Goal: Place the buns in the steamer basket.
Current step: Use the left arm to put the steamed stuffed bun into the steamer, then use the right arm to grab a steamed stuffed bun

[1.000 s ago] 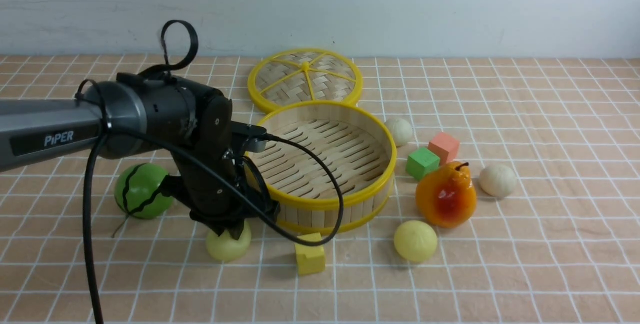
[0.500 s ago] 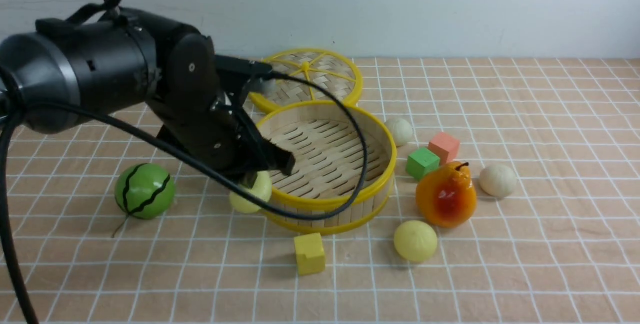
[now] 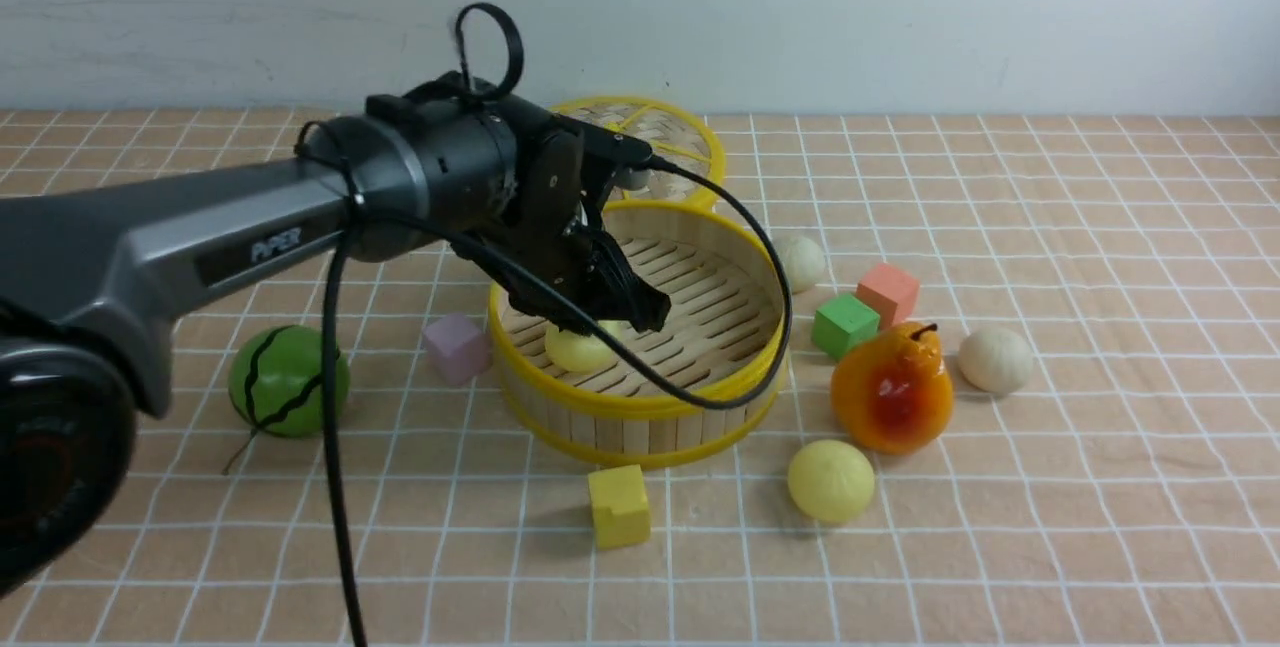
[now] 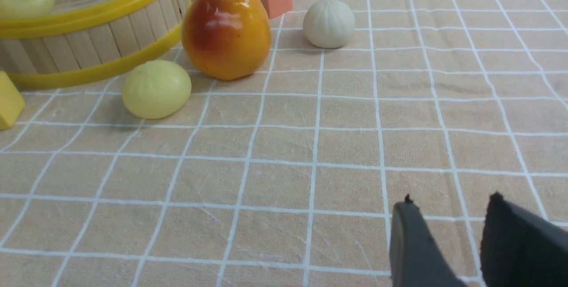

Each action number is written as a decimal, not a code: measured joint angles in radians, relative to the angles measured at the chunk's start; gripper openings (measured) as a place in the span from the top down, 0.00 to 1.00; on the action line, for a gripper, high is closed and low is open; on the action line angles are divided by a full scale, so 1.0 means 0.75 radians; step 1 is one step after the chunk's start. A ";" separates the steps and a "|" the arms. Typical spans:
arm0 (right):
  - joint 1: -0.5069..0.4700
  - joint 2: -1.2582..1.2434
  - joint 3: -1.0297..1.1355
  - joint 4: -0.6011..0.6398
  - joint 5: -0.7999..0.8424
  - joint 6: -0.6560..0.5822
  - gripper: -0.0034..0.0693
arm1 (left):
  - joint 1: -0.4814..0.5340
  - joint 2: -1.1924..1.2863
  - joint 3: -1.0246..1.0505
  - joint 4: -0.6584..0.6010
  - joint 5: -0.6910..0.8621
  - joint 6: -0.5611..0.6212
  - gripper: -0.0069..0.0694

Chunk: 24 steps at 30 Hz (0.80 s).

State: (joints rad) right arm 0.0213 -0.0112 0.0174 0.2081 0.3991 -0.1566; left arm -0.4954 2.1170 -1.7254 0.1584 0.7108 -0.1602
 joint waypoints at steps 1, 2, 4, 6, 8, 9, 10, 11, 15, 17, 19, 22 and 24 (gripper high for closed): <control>0.000 0.000 0.000 0.000 0.000 0.000 0.62 | 0.000 0.004 -0.010 0.000 0.005 0.000 0.69; 0.000 0.000 0.000 0.000 0.000 0.000 0.62 | 0.000 0.008 -0.038 -0.001 0.030 -0.008 0.63; 0.000 0.000 0.000 0.000 0.000 0.000 0.62 | 0.000 0.002 -0.064 -0.001 0.065 -0.024 0.51; 0.000 0.000 0.000 0.000 0.000 0.000 0.62 | -0.001 -0.018 -0.096 -0.004 0.132 -0.042 0.41; 0.000 0.000 0.000 0.000 0.000 0.000 0.62 | -0.003 -0.062 -0.120 -0.014 0.210 -0.054 0.35; 0.000 0.000 0.000 0.000 0.000 0.000 0.62 | -0.004 -0.097 -0.129 -0.024 0.253 -0.058 0.34; 0.000 0.000 0.000 0.000 0.000 0.000 0.62 | -0.008 -0.140 -0.134 -0.040 0.304 -0.059 0.35; 0.000 0.000 0.000 0.000 0.000 0.000 0.62 | -0.010 -0.181 -0.134 -0.054 0.326 -0.059 0.37; 0.000 0.000 0.000 0.002 0.000 0.000 0.62 | -0.030 -0.471 -0.082 -0.186 0.418 -0.046 0.63; 0.000 0.000 0.000 0.000 0.000 0.000 0.62 | -0.068 -0.717 0.068 -0.278 0.387 0.036 0.87; 0.000 0.000 0.000 0.000 0.000 0.000 0.62 | -0.097 -0.886 0.185 -0.317 0.323 0.082 0.93; 0.000 0.000 0.000 0.001 0.000 0.000 0.62 | -0.128 -1.114 0.425 -0.375 0.183 0.105 0.93; 0.000 0.000 0.000 0.001 0.000 0.000 0.62 | -0.132 -1.304 0.643 -0.399 0.063 0.108 0.93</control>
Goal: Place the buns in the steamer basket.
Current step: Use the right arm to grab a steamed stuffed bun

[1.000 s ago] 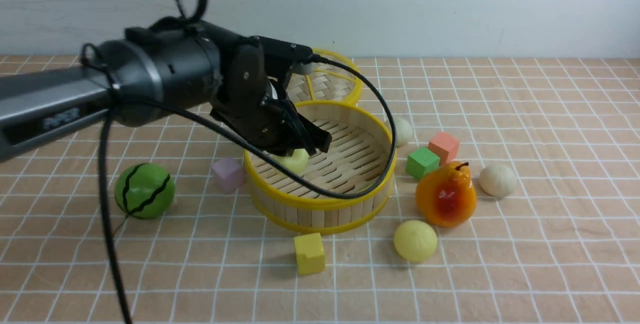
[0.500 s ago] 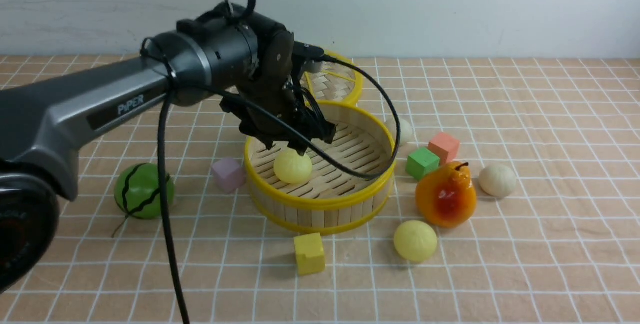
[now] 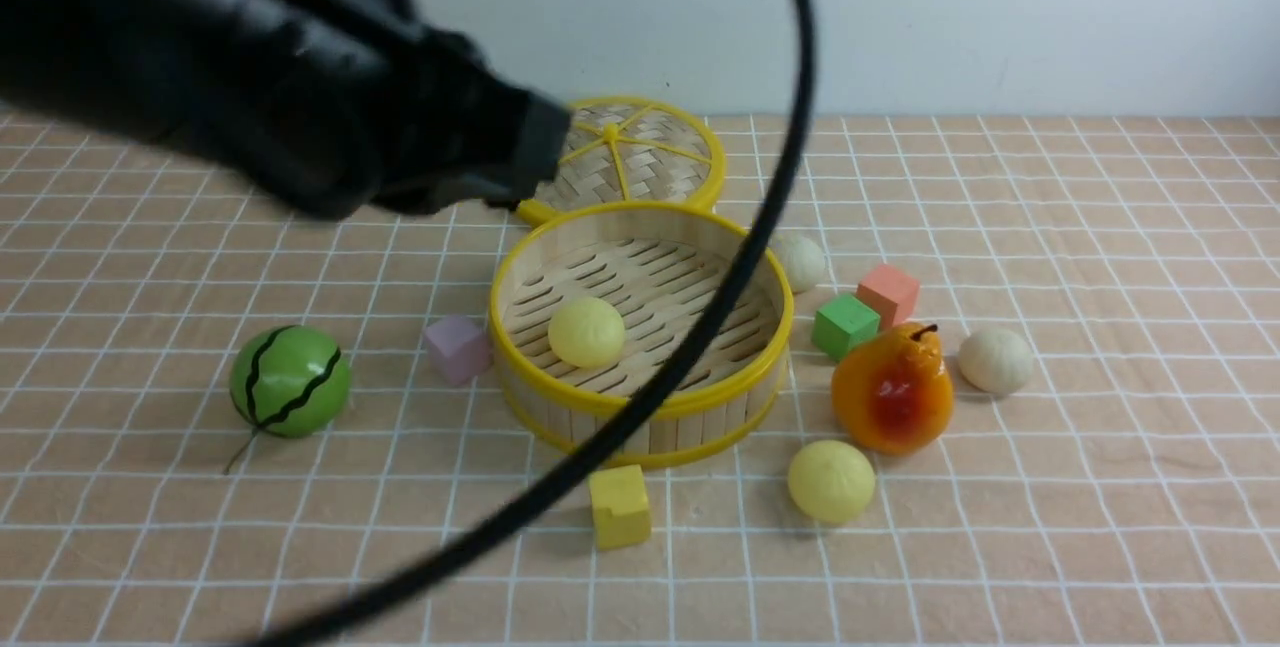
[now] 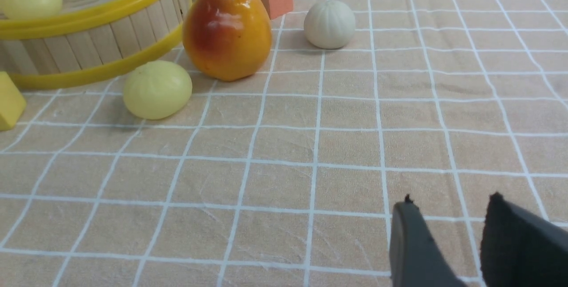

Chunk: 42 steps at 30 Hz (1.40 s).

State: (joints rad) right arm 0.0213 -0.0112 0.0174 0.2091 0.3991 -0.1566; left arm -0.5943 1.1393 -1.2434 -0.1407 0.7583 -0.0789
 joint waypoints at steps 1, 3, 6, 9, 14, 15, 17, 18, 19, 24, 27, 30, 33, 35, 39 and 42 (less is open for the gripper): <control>0.000 0.000 0.000 0.000 0.000 0.000 0.62 | 0.000 -0.094 0.118 -0.009 -0.089 0.001 0.93; 0.000 0.000 0.000 0.000 0.000 0.000 0.62 | 0.000 -0.261 0.340 -0.016 -0.219 0.001 0.93; 0.000 0.000 0.000 0.000 0.000 0.000 0.62 | 0.000 -0.545 0.711 -0.025 -0.502 0.001 0.93; 0.000 0.000 0.000 0.000 0.000 0.000 0.62 | 0.000 -0.757 1.030 -0.059 -0.775 0.001 0.93; 0.000 0.000 0.007 0.081 -0.047 0.039 0.62 | 0.000 -0.957 1.321 -0.134 -0.996 0.001 0.93; 0.000 0.000 0.011 0.148 -0.078 0.073 0.62 | 0.000 -0.968 1.351 -0.152 -1.011 0.001 0.93; 0.000 0.000 0.014 0.278 -0.144 0.135 0.62 | 0.000 -0.974 1.379 -0.185 -1.018 0.001 0.93; 0.000 0.000 0.014 0.329 -0.176 0.157 0.62 | 0.000 -0.974 1.384 -0.198 -1.020 0.001 0.93; 0.000 0.000 0.014 0.488 -0.269 0.209 0.62 | 0.000 -0.965 1.392 -0.228 -1.026 0.001 0.93; 0.000 0.009 -0.040 0.799 -0.322 0.257 0.64 | 0.000 -0.951 1.393 -0.250 -1.032 0.001 0.93; 0.000 0.172 -0.226 0.786 -0.063 0.163 0.72 | 0.000 -0.945 1.393 -0.250 -1.026 0.001 0.93; 0.000 0.481 -0.483 0.669 0.269 0.025 0.85 | 0.000 -0.945 1.393 -0.252 -1.025 0.001 0.93; 0.000 0.816 -0.716 0.550 0.496 -0.045 0.95 | 0.000 -0.945 1.393 -0.252 -1.023 0.001 0.93; 0.000 1.095 -0.891 0.478 0.599 -0.062 0.97 | 0.000 -0.945 1.393 -0.253 -1.023 0.001 0.93; 0.022 1.443 -1.110 0.425 0.694 -0.065 0.96 | 0.000 -0.945 1.393 -0.253 -1.022 0.001 0.93; 0.185 1.774 -1.343 0.325 0.715 -0.046 0.95 | 0.000 -0.945 1.393 -0.256 -1.011 0.001 0.93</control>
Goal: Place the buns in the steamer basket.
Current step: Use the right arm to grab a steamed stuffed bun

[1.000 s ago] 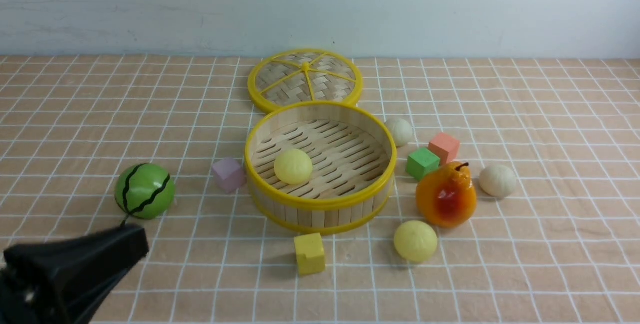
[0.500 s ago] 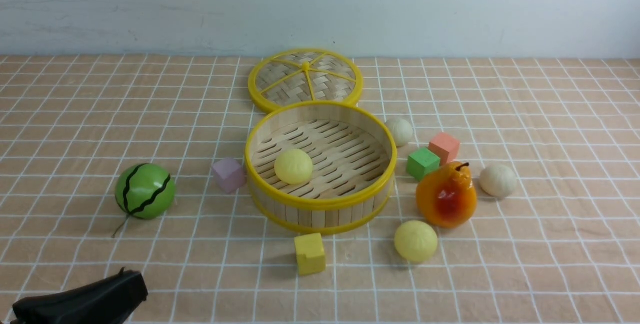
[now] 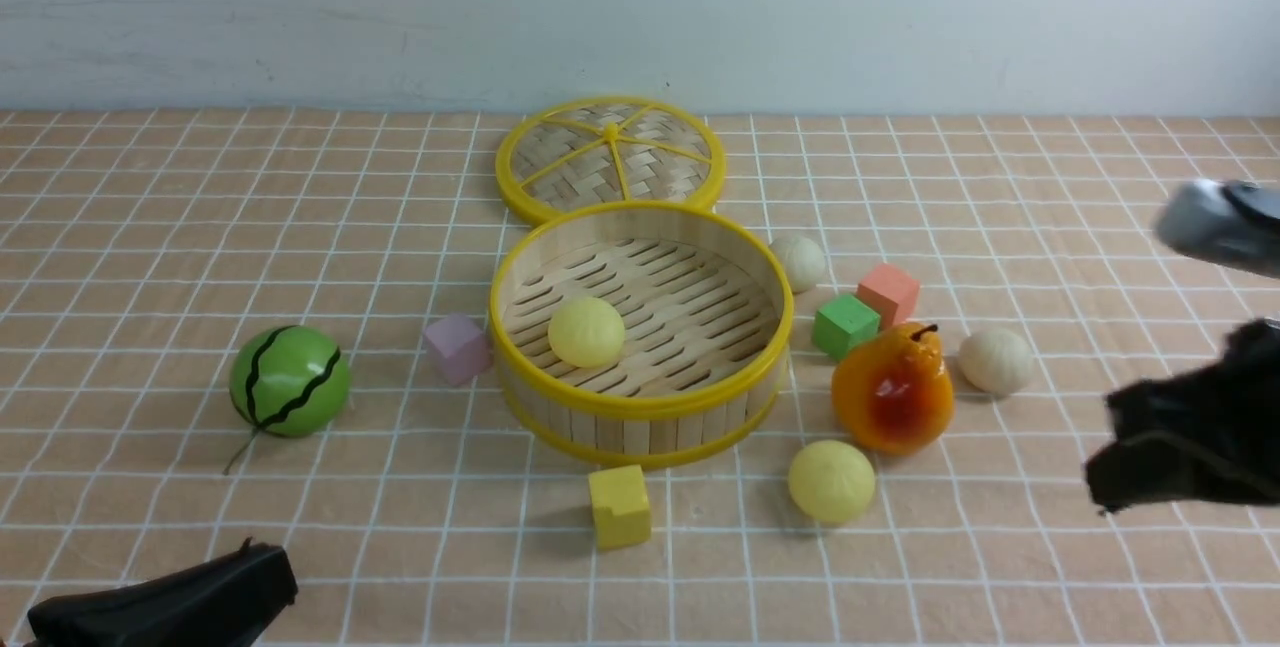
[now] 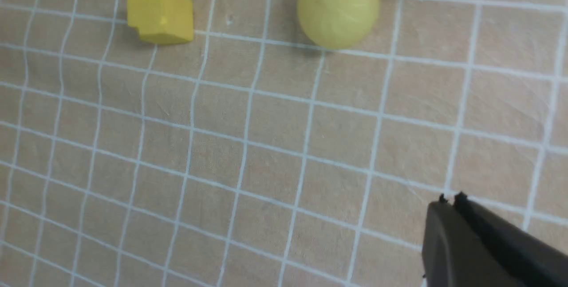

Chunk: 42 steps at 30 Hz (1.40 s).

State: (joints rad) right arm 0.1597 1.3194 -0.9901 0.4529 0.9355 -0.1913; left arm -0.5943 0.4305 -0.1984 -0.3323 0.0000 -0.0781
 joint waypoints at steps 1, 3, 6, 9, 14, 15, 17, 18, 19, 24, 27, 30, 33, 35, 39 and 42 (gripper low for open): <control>0.048 0.058 -0.047 -0.035 -0.003 0.014 0.95 | 0.000 0.000 0.000 0.000 0.000 0.000 0.93; 0.152 0.165 -0.145 -0.124 -0.001 0.073 0.95 | 0.000 0.000 0.000 0.000 0.000 0.000 0.93; 0.299 0.353 -0.335 -0.332 0.016 0.200 0.94 | 0.000 0.000 0.000 0.000 0.000 0.000 0.93; 0.380 0.459 -0.418 -0.437 0.017 0.297 0.91 | 0.000 0.000 0.000 0.000 0.000 0.000 0.93; 0.433 0.590 -0.456 -0.485 -0.039 0.347 0.82 | 0.000 0.000 0.000 0.000 0.000 0.000 0.92; 0.436 0.618 -0.459 -0.488 -0.062 0.347 0.79 | 0.000 0.000 0.000 0.000 0.000 0.000 0.92; 0.437 0.643 -0.461 -0.490 -0.087 0.349 0.75 | 0.000 0.000 0.000 0.000 0.000 0.000 0.92; 0.437 0.666 -0.461 -0.490 -0.118 0.350 0.71 | 0.000 0.000 0.000 0.000 0.000 0.000 0.92; 0.437 0.679 -0.461 -0.490 -0.137 0.350 0.68 | 0.000 0.000 0.000 0.000 0.000 0.000 0.92; 0.437 0.723 -0.462 -0.496 -0.226 0.351 0.58 | 0.000 0.000 0.000 0.000 0.000 0.000 0.91; 0.437 0.743 -0.462 -0.517 -0.272 0.352 0.57 | 0.000 0.000 0.000 0.000 0.000 0.000 0.91; 0.437 0.758 -0.462 -0.522 -0.286 0.358 0.57 | 0.000 0.000 0.000 0.000 0.000 0.000 0.91; 0.437 0.790 -0.462 -0.541 -0.289 0.381 0.57 | 0.000 0.000 0.000 0.000 0.000 0.000 0.90; 0.437 0.800 -0.462 -0.560 -0.290 0.390 0.57 | 0.000 0.000 0.000 0.000 0.000 0.000 0.90; 0.437 0.815 -0.464 -0.616 -0.294 0.416 0.59 | 0.000 0.000 0.000 0.000 0.000 0.000 0.89; 0.437 0.815 -0.464 -0.617 -0.297 0.418 0.63 | 0.000 0.000 0.000 0.000 0.000 0.000 0.89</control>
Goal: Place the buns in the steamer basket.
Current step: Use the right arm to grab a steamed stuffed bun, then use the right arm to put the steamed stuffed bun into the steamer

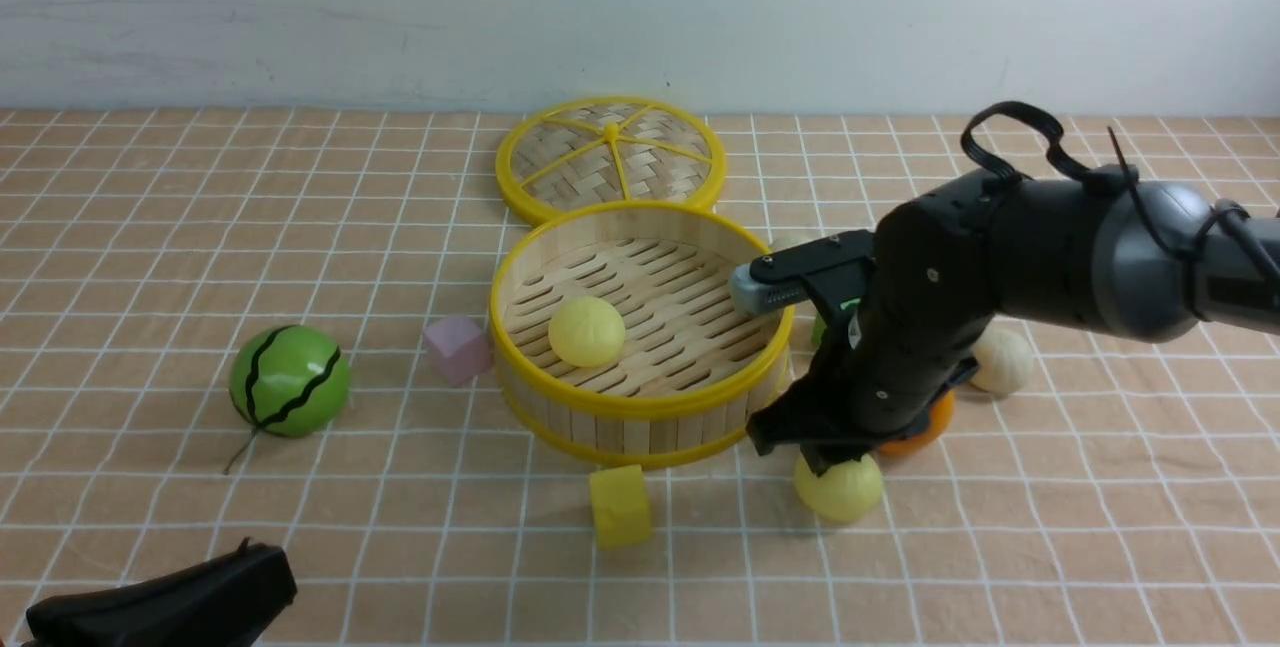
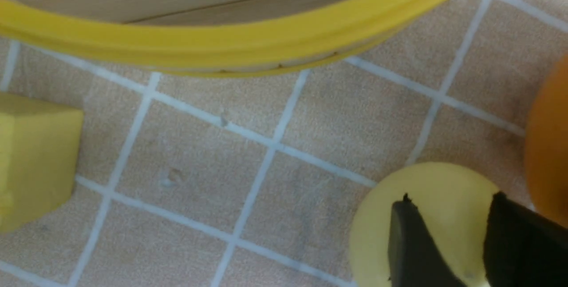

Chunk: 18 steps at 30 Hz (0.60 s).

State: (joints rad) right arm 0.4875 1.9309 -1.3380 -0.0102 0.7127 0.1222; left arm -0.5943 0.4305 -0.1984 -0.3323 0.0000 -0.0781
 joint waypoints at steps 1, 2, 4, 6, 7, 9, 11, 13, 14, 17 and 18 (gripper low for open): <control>0.000 0.000 0.000 -0.003 0.000 0.001 0.68 | 0.000 0.000 0.000 0.000 0.000 0.000 0.89; 0.000 0.000 0.000 -0.003 0.000 0.001 0.72 | 0.000 0.000 0.000 0.000 0.000 0.000 0.88; 0.000 0.000 0.000 -0.003 0.001 0.003 0.81 | 0.000 0.000 0.000 0.000 0.000 0.000 0.88; 0.000 0.000 -0.001 -0.003 0.009 -0.005 0.92 | 0.000 0.000 0.000 0.000 0.000 0.000 0.88; 0.000 0.000 -0.001 -0.003 0.013 -0.010 0.94 | 0.000 0.000 0.000 0.000 0.000 0.000 0.87; 0.000 -0.001 -0.001 -0.002 0.025 -0.013 0.96 | 0.000 0.000 0.000 0.000 0.000 0.000 0.87; 0.001 -0.020 -0.001 -0.002 0.049 -0.018 0.96 | 0.000 0.000 0.000 0.000 0.000 0.000 0.87; 0.007 -0.061 0.000 0.000 0.071 -0.018 0.96 | 0.000 0.000 0.000 0.000 0.000 0.000 0.87; 0.013 -0.087 0.001 0.001 0.081 -0.018 0.96 | 0.000 0.000 0.000 0.000 0.000 0.000 0.87; 0.029 -0.185 -0.001 0.022 0.083 -0.022 0.96 | 0.000 0.000 0.000 0.000 0.000 0.000 0.87; 0.041 -0.247 -0.013 0.044 0.069 -0.042 0.96 | 0.000 0.000 0.000 0.000 0.000 0.000 0.87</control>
State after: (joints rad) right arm 0.5180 1.7455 -1.3475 0.0226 0.7643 0.0905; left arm -0.5943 0.4305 -0.1984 -0.3323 0.0000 -0.0781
